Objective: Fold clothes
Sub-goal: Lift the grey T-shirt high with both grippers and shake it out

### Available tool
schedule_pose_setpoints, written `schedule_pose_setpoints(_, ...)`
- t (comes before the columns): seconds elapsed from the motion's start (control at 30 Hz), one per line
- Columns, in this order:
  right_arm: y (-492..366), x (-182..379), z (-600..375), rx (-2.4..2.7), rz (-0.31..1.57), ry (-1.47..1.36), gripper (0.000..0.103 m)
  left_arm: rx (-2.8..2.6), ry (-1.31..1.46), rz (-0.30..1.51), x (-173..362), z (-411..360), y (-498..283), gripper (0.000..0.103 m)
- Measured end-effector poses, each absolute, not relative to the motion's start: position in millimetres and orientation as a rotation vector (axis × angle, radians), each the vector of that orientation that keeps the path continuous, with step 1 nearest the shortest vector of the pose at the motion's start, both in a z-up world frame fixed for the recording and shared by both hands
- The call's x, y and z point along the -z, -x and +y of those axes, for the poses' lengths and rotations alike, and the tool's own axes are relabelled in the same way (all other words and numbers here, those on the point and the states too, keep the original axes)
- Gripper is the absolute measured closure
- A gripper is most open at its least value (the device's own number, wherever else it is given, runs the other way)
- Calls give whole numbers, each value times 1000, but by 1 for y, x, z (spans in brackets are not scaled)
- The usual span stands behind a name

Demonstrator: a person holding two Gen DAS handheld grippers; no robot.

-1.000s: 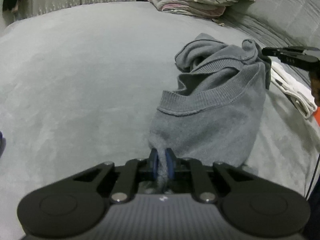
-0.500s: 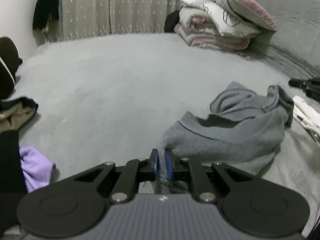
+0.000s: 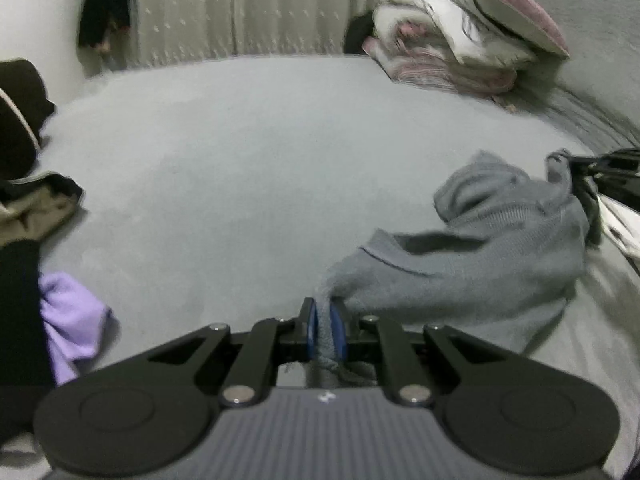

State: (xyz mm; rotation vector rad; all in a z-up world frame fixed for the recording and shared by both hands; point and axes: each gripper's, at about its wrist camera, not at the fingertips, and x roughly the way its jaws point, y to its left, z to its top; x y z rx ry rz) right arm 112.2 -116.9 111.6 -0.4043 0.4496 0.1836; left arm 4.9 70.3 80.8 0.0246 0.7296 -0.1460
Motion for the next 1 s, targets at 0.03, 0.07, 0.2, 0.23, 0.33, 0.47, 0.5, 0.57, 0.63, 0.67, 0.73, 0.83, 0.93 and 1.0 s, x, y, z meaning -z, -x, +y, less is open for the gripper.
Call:
schedule_pose_setpoints(0.03,-107,-120,-115,-170,401,393,98,134,-23,707,-86,71,-4,94)
schedule_pose_setpoints(0.07,-99,-131,-114,-154,344,378,98,121,-22,679,-92,73,-2,94)
schedule_pose_setpoints(0.2,-68,-156,-108,-36,159,454,99,70,-6,576,-115,81,4,94)
schedule_pose_setpoints(0.23,-62,-160,-110,-15,126,459,99,49,-13,539,-122,81,7,94)
schedule_pose_setpoints(0.33,-48,-174,-116,17,31,429,99,-14,-83,403,-142,77,16,94)
schedule_pose_setpoints(0.47,-26,-193,-112,60,-102,415,99,-72,-140,207,-186,67,36,94)
schedule_pose_setpoints(0.5,-20,-200,-109,68,-140,407,99,-79,-141,161,-199,65,43,94)
schedule_pose_setpoints(0.57,-2,-218,-105,85,-223,382,99,-84,-121,68,-229,65,60,94)
schedule_pose_setpoints(0.63,19,-237,-102,101,-311,357,99,-73,-89,-28,-260,68,80,94)
schedule_pose_setpoints(0.67,32,-248,-101,107,-357,345,99,-67,-80,-77,-275,69,91,94)
schedule_pose_setpoints(0.73,56,-271,-99,117,-447,321,99,-54,-64,-172,-304,72,112,94)
schedule_pose_setpoints(0.83,85,-304,-98,133,-565,296,99,-34,-64,-272,-341,73,134,94)
schedule_pose_setpoints(0.93,95,-332,-97,146,-628,303,99,4,-51,-339,-371,71,147,94)
schedule_pose_setpoints(1.0,90,-346,-96,148,-628,317,99,3,-82,-373,-382,65,147,94)
